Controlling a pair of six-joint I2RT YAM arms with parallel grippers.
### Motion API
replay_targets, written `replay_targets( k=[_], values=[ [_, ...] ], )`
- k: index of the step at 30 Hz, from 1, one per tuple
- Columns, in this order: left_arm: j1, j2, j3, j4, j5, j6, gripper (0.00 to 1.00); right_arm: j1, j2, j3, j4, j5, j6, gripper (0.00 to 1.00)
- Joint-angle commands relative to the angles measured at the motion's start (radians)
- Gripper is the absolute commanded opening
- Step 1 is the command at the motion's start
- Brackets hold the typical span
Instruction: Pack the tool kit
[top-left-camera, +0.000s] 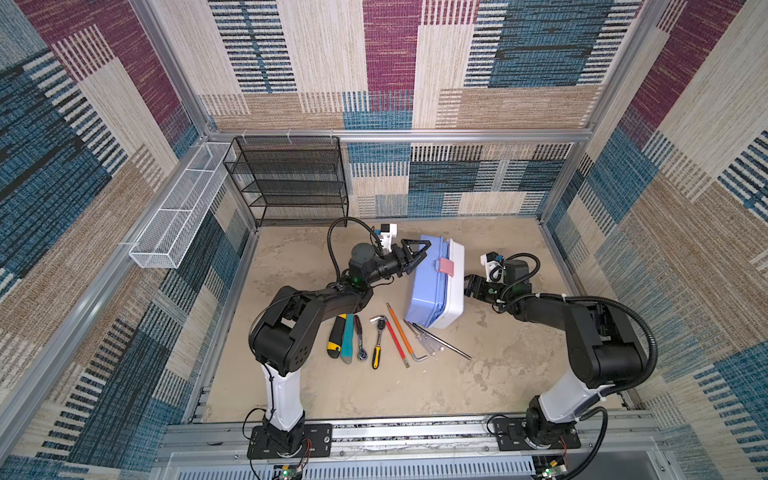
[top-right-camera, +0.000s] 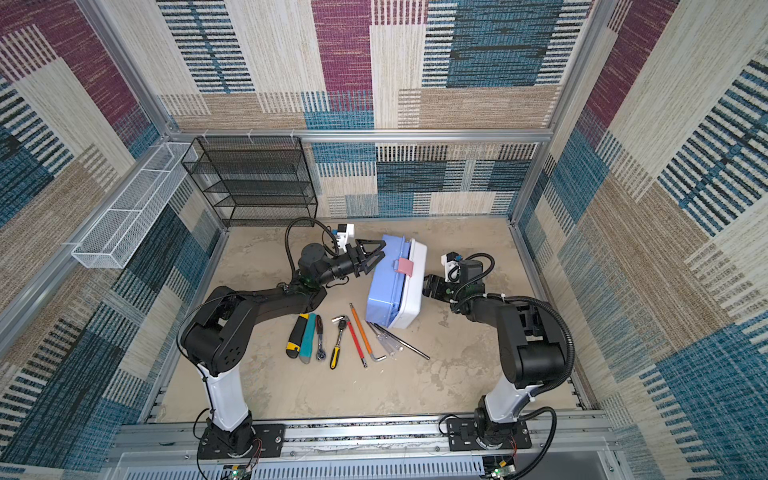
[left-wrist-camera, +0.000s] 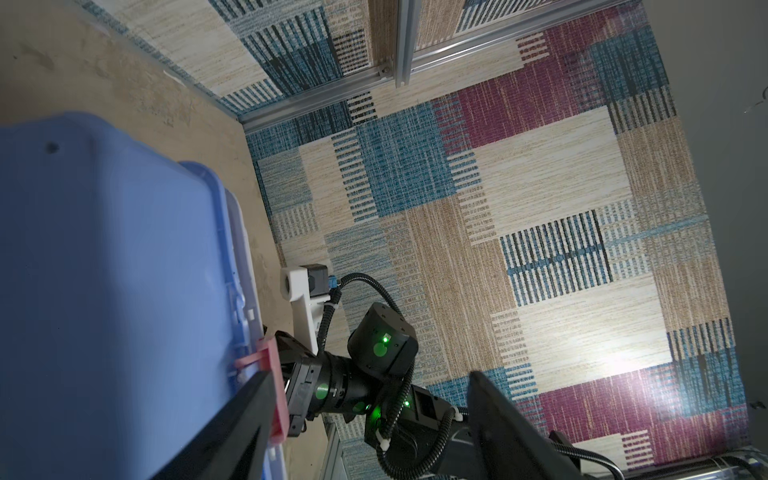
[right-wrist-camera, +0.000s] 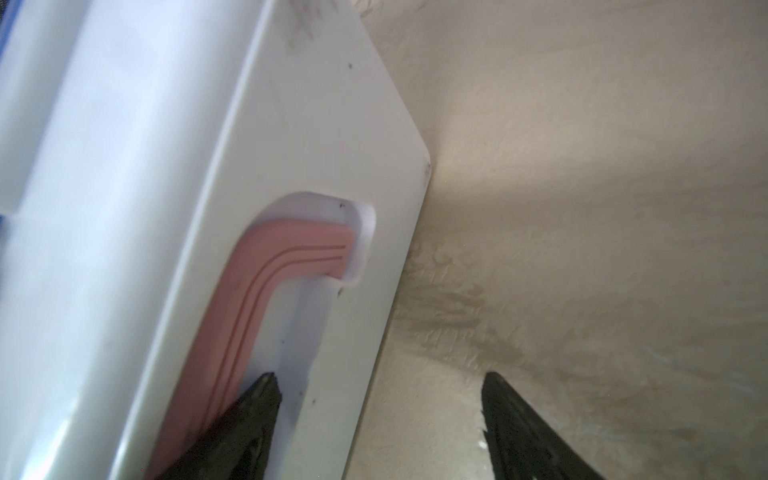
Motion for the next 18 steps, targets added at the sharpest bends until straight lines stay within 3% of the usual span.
replay_targets(
  k=[1, 9, 18],
  values=[
    [0.016, -0.052, -0.019, -0.090, 0.022, 0.093, 0.76, 0.000, -0.005, 0.000, 0.019, -0.019, -0.003, 0.79],
    [0.035, -0.157, -0.052, -0.438, 0.028, 0.308, 0.75, 0.000, -0.011, 0.000, 0.030, -0.038, 0.005, 0.80],
    [0.034, -0.121, -0.050, -0.590, 0.031, 0.409, 0.72, 0.000, -0.025, -0.004, 0.047, -0.071, 0.026, 0.80]
  ],
)
